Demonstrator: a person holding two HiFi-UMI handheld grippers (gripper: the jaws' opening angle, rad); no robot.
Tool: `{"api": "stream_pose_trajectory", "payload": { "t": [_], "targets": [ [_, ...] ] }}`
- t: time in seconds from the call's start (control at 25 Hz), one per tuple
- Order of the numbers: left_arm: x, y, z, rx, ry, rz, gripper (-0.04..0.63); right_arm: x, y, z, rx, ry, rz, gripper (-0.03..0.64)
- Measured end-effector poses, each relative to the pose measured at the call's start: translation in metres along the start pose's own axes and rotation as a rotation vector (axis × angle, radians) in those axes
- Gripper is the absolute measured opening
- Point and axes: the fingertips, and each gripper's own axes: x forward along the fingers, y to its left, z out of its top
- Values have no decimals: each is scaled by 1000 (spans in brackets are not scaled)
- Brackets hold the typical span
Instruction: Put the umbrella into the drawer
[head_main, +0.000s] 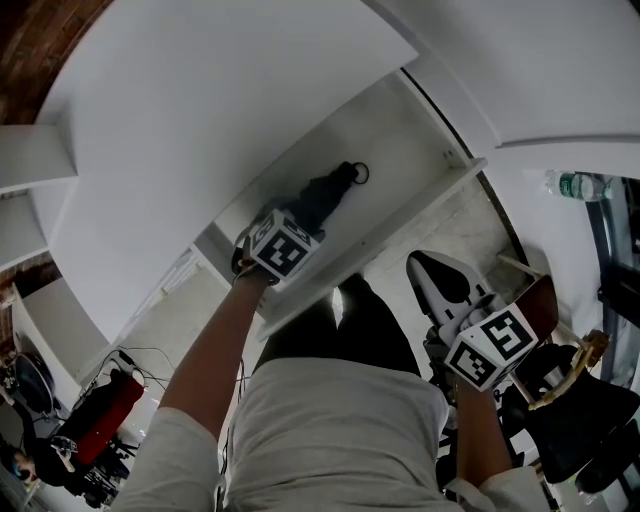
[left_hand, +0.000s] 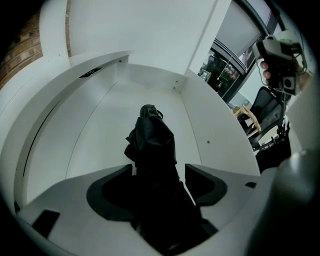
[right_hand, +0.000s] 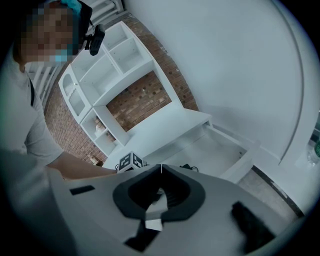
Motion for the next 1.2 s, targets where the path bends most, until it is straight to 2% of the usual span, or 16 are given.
{"api": "stream_pose_trajectory", "payload": {
  "t": [1.2],
  "targets": [
    [-28, -2, 1, -34, -29, 51, 315, -20, 8, 11, -45, -32, 8, 28]
  ]
}}
